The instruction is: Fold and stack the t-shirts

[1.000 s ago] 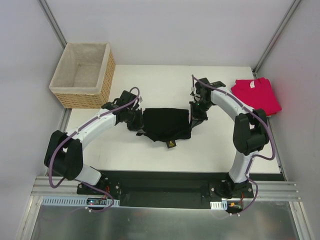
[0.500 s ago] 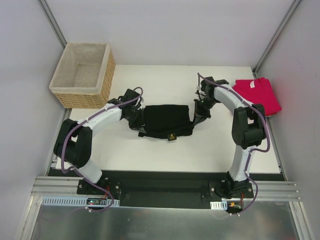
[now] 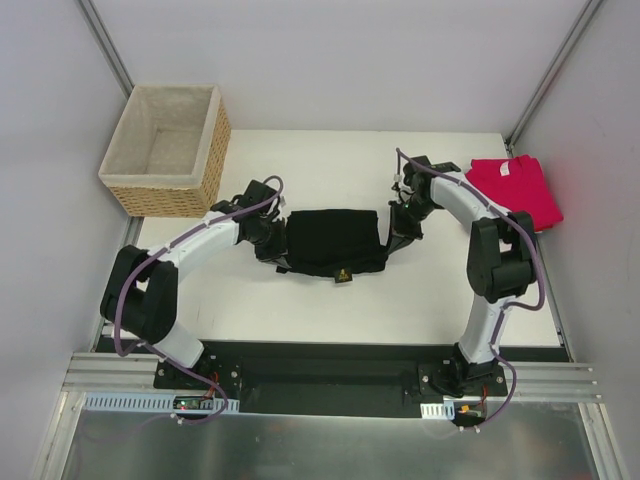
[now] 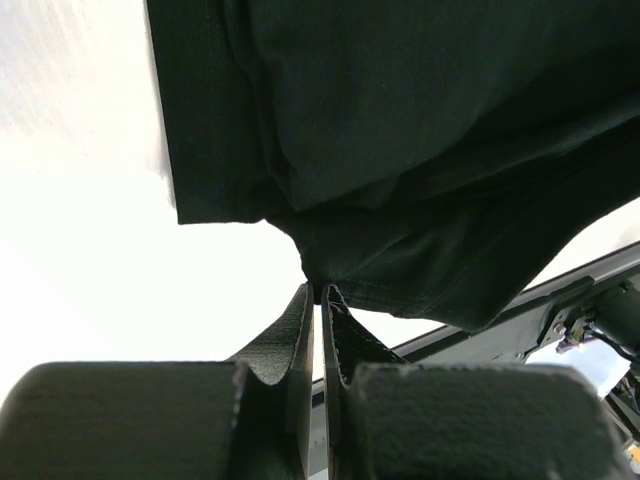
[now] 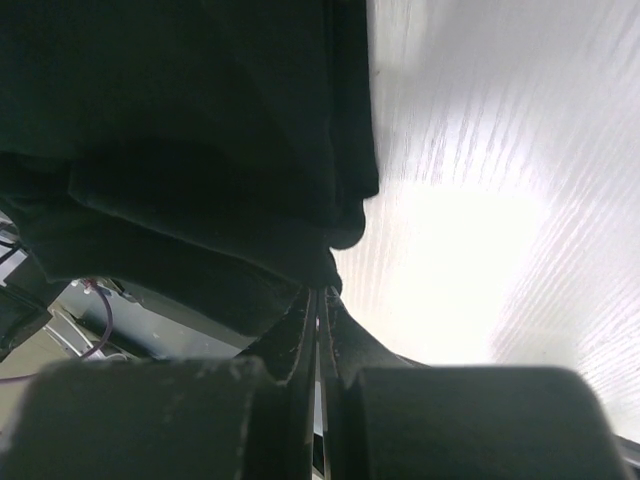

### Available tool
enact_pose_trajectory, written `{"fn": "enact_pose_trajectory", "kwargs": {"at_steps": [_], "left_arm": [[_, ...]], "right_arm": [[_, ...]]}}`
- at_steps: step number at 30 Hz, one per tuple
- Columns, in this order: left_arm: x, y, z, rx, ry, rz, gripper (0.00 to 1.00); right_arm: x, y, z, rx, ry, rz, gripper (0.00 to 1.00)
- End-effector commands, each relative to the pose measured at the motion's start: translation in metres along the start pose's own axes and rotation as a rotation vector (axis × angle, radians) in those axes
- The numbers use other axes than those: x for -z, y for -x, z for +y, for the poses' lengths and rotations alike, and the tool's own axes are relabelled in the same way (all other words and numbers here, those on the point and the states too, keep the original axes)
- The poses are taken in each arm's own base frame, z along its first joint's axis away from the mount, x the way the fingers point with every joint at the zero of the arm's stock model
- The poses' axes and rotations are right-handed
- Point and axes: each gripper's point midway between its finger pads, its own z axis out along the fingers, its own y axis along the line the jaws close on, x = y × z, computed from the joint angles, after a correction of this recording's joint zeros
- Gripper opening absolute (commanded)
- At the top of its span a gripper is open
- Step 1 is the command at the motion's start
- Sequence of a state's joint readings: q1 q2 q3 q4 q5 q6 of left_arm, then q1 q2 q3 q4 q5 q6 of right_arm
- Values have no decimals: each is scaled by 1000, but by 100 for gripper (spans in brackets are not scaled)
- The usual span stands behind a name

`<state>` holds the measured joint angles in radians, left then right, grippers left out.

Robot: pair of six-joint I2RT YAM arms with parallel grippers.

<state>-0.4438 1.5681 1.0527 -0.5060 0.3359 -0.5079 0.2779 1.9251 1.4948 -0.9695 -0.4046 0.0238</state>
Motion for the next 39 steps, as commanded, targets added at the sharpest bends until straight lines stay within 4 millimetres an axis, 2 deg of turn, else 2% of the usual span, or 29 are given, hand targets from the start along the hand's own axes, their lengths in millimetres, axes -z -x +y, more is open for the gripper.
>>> {"fn": "enact_pose_trajectory", "kwargs": {"at_steps": [1, 8, 10, 11, 12, 15, 16, 19, 22, 28, 33, 36, 37, 39], "left_arm": [[11, -6, 2, -17, -4, -17, 0], [13, -22, 10, 2, 1, -9, 0], [13, -30, 14, 8, 4, -1, 0], [13, -32, 15, 12, 6, 1, 0], [13, -37, 18, 15, 9, 9, 0], [16, -43, 20, 16, 2, 1, 0], [19, -44, 19, 14, -2, -8, 0], [20, -46, 20, 15, -6, -9, 0], [21, -43, 18, 13, -9, -14, 0], [25, -29, 3, -6, -44, -28, 0], [29, -21, -9, -13, -78, -23, 0], [32, -21, -12, -15, -87, -16, 14], [34, -22, -13, -14, -85, -14, 27], [36, -23, -11, -12, -71, -11, 42]], "right_arm": [[21, -11, 5, 25, 22, -47, 1], [27, -44, -2, 23, 23, -63, 1], [21, -59, -9, 12, 11, -39, 1], [25, -65, -9, 16, 13, -55, 1], [19, -77, -16, 2, 0, -34, 2], [21, -96, -15, 10, 9, -46, 9], [16, -108, -18, 10, 3, -24, 16], [10, -132, -21, 14, -12, -1, 28], [5, -149, -22, 19, -26, 8, 31], [9, -147, -30, 27, -80, -26, 31], [23, -124, -15, 63, -74, -52, 30], [30, -111, -7, 82, -70, -69, 30], [32, -109, -6, 87, -73, -72, 30], [34, -104, -6, 95, -86, -75, 30]]}}
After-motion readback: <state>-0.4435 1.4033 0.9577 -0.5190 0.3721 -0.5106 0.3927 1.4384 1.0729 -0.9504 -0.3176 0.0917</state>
